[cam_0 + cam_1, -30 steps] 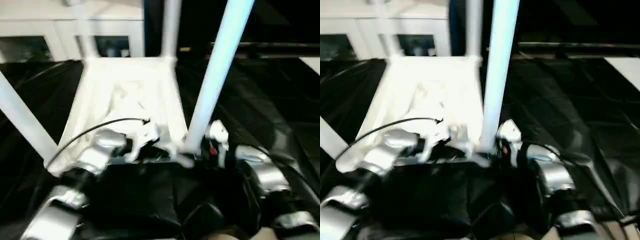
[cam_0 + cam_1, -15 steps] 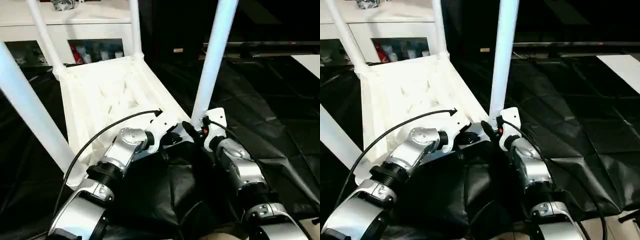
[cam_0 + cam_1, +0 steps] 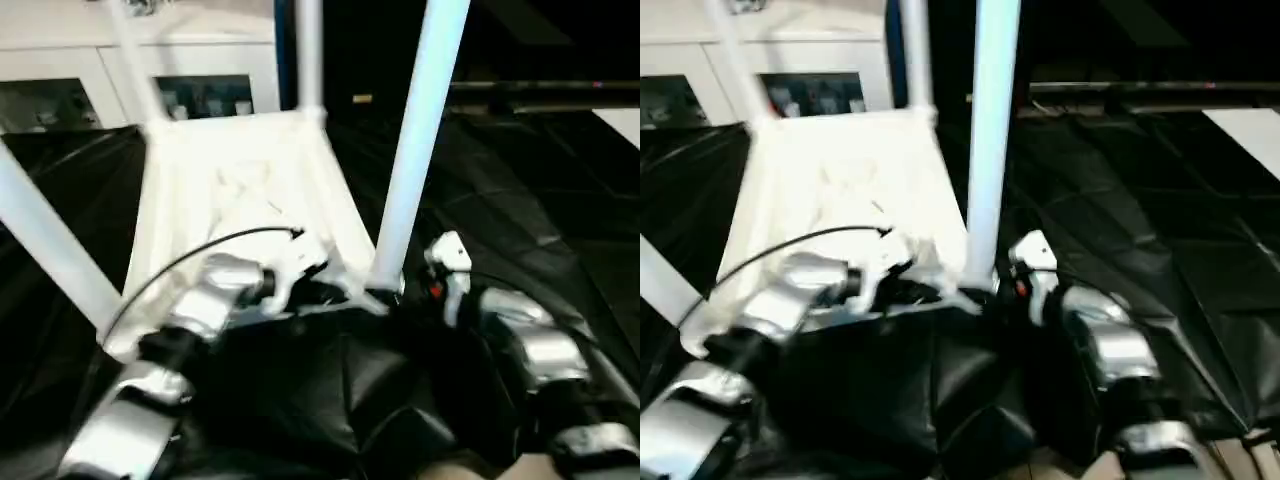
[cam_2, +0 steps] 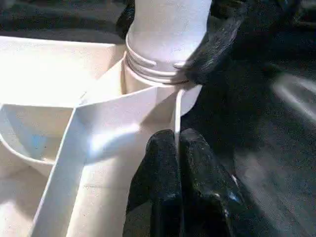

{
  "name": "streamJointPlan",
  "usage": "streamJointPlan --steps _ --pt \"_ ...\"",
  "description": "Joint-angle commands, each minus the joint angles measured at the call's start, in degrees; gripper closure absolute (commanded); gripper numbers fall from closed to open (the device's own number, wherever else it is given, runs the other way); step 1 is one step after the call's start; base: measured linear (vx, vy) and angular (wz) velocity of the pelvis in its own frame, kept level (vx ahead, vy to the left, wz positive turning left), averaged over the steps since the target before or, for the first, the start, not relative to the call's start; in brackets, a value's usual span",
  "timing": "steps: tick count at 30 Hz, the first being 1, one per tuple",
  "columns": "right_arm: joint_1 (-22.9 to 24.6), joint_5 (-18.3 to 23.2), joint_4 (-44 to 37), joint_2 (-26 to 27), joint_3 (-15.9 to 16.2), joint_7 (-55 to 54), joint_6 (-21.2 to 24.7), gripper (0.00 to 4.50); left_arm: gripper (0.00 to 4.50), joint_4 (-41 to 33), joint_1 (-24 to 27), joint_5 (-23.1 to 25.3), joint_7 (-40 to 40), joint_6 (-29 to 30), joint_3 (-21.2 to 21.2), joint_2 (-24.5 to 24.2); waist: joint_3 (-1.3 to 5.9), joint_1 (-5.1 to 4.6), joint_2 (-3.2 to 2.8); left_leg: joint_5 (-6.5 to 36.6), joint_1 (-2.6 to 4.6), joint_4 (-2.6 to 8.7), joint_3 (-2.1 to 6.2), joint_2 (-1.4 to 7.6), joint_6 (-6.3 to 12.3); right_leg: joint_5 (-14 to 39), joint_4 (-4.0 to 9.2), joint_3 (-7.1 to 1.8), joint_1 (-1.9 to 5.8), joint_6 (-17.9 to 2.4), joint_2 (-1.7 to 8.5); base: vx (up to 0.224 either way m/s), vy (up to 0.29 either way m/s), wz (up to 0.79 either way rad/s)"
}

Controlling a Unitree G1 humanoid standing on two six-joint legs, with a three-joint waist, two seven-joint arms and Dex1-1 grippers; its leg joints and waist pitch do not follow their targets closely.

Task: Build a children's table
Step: Rotate leg to tighten

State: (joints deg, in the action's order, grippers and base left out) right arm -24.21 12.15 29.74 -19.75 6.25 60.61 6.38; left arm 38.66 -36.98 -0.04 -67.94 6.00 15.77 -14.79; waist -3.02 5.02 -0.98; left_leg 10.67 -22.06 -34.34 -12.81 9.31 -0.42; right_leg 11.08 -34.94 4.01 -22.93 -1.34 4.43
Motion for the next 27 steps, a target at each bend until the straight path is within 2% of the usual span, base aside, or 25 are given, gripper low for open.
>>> streamJointPlan --steps 1,2,3,4,6,8,10,14,15,20,21,23,24,25,27 --pt "0.4 1.3 -2.2 -0.4 2.1 5.4 1.0 1.01 4.50 -3.6 0.0 -3.0 -5.8 -1.1 0.8 -0.1 3.55 0.30 0.54 11.7 1.42 4.13 2.75 5.03 3.58 13.4 4.63 -3.21 2.39 -12.4 5.44 0.000 0.000 0.00" --pt "0.7 1.1 -2.6 -1.7 2.4 7.1 0.7 1.01 4.50 -4.8 0.5 -3.7 -8.9 -0.4 1.2 -1.4 3.55 0.31 0.50 11.3 1.36 4.14 2.69 5.06 3.66 12.4 4.53 -3.24 2.29 -12.7 5.35 0.000 0.000 0.00" --pt "0.7 1.1 -2.6 -1.7 2.4 7.1 0.7 1.01 4.50 -4.8 0.5 -3.7 -8.9 -0.4 1.2 -1.4 3.71 0.54 0.36 11.1 1.53 4.06 2.75 5.16 3.45 11.7 4.37 -3.23 2.24 -12.9 5.44 0.000 0.000 0.00" --pt "0.9 0.9 -2.7 -2.2 2.5 7.7 0.7 1.01 4.50 -5.2 0.8 -3.9 -10.3 0.0 1.4 -2.2 3.77 0.75 0.38 9.6 1.50 4.02 2.60 5.15 3.67 8.8 4.01 -3.21 2.19 -13.6 5.27 0.000 0.000 0.00" --pt "0.9 0.8 -2.8 -2.5 2.8 8.1 0.7 1.01 4.50 -5.3 0.9 -4.0 -11.0 -0.1 1.3 -2.7 3.77 1.00 0.45 9.0 1.47 3.94 2.54 5.08 3.87 7.4 3.86 -3.20 2.21 -14.1 5.32 0.000 0.000 0.00" --pt "1.0 0.3 -2.7 -2.7 3.1 8.2 0.3 1.01 4.50 -4.8 0.8 -3.7 -10.9 -0.7 1.1 -2.9 3.74 1.14 0.43 9.3 1.42 3.94 2.55 5.04 3.69 7.7 3.93 -3.20 2.26 -14.0 5.40 0.000 0.000 0.00" --pt "1.1 -0.3 -2.6 -2.4 3.6 8.1 -0.1 1.28 4.50 -4.5 0.6 -3.5 -10.3 -1.2 0.8 -3.1 3.65 1.22 0.56 10.3 1.43 4.00 2.64 4.99 2.96 10.1 4.17 -3.22 2.35 -13.4 5.53 0.000 0.000 0.00" --pt "1.1 -0.1 -2.8 -2.2 3.8 8.5 -0.1 1.64 4.50 -4.8 0.7 -3.6 -10.4 -1.1 0.7 -3.2 3.68 1.20 0.59 9.9 1.43 4.01 2.66 5.01 2.83 10.0 4.13 -3.22 2.35 -13.2 5.44 0.000 0.000 0.00" --pt "1.1 0.0 -2.8 -2.1 3.8 8.6 -0.1 1.72 4.50 -4.7 0.6 -3.5 -10.3 -1.3 0.6 -3.1 3.68 1.18 0.76 9.9 1.43 4.00 2.64 4.99 2.91 10.0 4.12 -3.20 2.36 -13.2 5.40 0.000 0.000 0.00" --pt "1.4 -0.1 -2.6 -1.4 3.4 6.8 -0.4 1.82 4.50 -3.9 0.3 -3.0 -7.1 -2.0 -0.1 -2.2 3.70 1.23 0.71 9.5 1.36 3.90 2.66 4.94 3.06 10.0 4.15 -3.20 2.43 -13.1 5.51 0.000 0.000 0.00" --pt "1.0 -1.3 -0.8 -0.4 2.7 3.0 -1.1 1.83 4.50 -2.7 -0.2 -2.2 -3.4 -2.3 -0.6 -1.0 3.68 1.14 0.80 9.5 1.30 3.94 2.70 4.94 3.02 10.5 4.17 -3.19 2.43 -12.9 5.48 0.000 0.000 0.00" --pt "0.6 -2.3 0.7 0.4 2.2 -0.4 -1.9 1.83 4.50 -1.9 -0.5 -1.7 -1.0 -2.6 -0.9 -0.2 3.53 0.84 0.84 10.5 1.36 4.01 2.76 4.86 2.41 12.2 4.46 -3.24 2.28 -12.6 5.56 0.000 0.000 0.00" --pt "-0.4 -2.5 3.3 2.4 0.0 -6.9 -1.8 1.84 4.50 -0.5 -1.1 -0.9 2.8 -3.0 -1.3 1.3 3.51 0.74 0.83 11.0 1.43 4.04 2.81 4.80 2.15 13.1 4.57 -3.21 2.29 -12.5 5.58 0.000 0.000 0.00" --pt "-1.1 -2.5 5.0 3.8 -1.5 -11.2 -1.6 1.84 4.50 0.3 -1.4 -0.5 5.2 -3.3 -1.6 2.2 3.39 0.07 0.95 12.3 1.45 4.15 2.96 4.59 1.16 16.1 4.90 -3.20 2.21 -12.1 5.67 0.000 0.000 0.00" --pt "-2.1 -1.6 7.3 6.5 -4.2 -18.4 0.1 1.84 4.50 1.9 -2.2 0.7 10.7 -3.7 -1.8 4.7 3.40 -0.50 1.01 12.7 1.41 4.20 3.13 4.56 0.54 18.3 5.14 -3.21 2.43 -11.2 5.73 0.000 0.000 0.00"
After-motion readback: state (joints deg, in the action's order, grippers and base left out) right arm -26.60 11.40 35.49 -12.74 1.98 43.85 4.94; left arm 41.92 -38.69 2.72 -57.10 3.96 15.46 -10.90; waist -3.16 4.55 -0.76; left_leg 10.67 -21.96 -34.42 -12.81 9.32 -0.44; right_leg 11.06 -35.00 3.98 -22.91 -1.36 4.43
